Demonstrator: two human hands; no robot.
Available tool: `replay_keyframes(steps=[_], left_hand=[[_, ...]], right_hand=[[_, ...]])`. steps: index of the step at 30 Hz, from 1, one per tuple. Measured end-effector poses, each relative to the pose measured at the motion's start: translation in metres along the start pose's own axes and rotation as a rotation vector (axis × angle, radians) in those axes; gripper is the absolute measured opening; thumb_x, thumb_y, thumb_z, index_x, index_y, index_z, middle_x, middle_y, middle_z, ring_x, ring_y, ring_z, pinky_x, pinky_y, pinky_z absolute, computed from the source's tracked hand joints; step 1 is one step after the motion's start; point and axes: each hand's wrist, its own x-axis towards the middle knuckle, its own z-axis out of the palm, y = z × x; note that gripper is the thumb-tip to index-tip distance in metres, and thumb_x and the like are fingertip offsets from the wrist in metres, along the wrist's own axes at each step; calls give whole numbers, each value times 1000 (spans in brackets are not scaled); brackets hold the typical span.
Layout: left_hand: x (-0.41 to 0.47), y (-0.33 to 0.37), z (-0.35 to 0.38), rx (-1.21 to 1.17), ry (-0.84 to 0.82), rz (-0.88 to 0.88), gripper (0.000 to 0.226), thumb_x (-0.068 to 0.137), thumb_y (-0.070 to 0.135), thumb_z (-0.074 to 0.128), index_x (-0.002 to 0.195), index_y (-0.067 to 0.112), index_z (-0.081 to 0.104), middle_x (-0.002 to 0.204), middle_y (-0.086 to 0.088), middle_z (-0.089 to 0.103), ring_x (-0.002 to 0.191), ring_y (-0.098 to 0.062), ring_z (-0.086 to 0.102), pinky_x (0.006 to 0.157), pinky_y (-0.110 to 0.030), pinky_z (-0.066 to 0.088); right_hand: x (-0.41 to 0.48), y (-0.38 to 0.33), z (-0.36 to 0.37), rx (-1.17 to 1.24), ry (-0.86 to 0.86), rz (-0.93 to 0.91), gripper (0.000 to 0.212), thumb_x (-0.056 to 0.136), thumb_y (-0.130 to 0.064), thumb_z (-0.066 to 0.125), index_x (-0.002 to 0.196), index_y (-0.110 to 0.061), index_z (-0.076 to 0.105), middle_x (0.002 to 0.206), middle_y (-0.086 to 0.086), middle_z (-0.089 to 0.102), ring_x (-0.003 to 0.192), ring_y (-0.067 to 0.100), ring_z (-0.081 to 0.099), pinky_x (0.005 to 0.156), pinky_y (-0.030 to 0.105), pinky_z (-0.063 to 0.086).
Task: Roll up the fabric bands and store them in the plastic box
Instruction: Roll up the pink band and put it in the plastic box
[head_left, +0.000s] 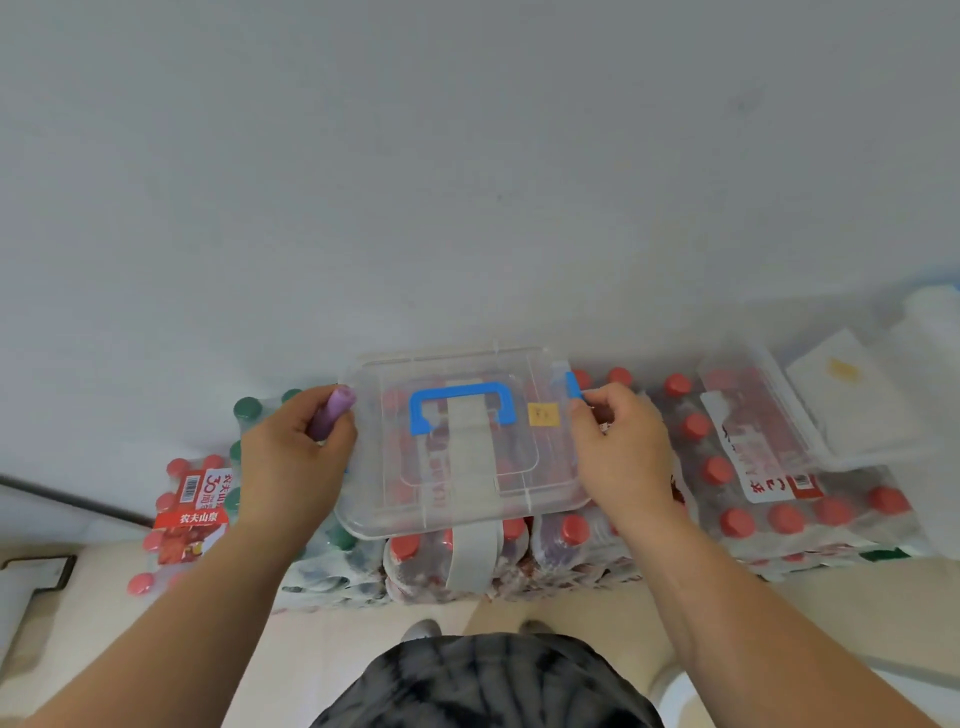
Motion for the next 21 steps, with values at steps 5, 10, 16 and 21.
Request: replay_keyframes(steps=[5, 10, 16, 21], left_hand=[[-1, -1, 2, 28, 26, -15, 12, 97, 28, 64, 95, 39, 68, 87, 27, 66, 79, 0, 62, 66, -19, 49], [-1, 0, 3, -10, 32, -81, 14, 98, 33, 62, 91, 44, 69, 85, 31, 67, 73, 7, 63, 61, -15, 47], [-1, -7, 6, -39, 81, -111, 19, 100, 34, 58, 87, 24, 67, 76, -12, 62, 62, -6, 47, 60, -28, 43], [5, -1, -6, 177, 50, -108, 19, 102, 35, 56, 95, 26, 72, 69, 15, 64, 62, -1, 60, 55, -17, 39]], right_hand=[[8, 11, 0, 109, 10, 68, 10, 99, -26, 59, 95, -31, 67, 82, -15, 67, 75, -3, 62, 57, 15, 38], [11, 11, -2, 106, -67, 38, 14, 102, -29, 54, 113, -29, 63, 88, -13, 68, 76, 4, 64, 61, 19, 50], [16, -12, -16, -457, -76, -577, 40, 93, -43, 68, 126, -23, 70, 132, 7, 62, 124, 33, 52, 101, 50, 43], [25, -32, -8, -617, -309, -659, 40, 94, -46, 64, 129, -26, 69, 135, 1, 62, 130, 28, 48, 104, 46, 36]])
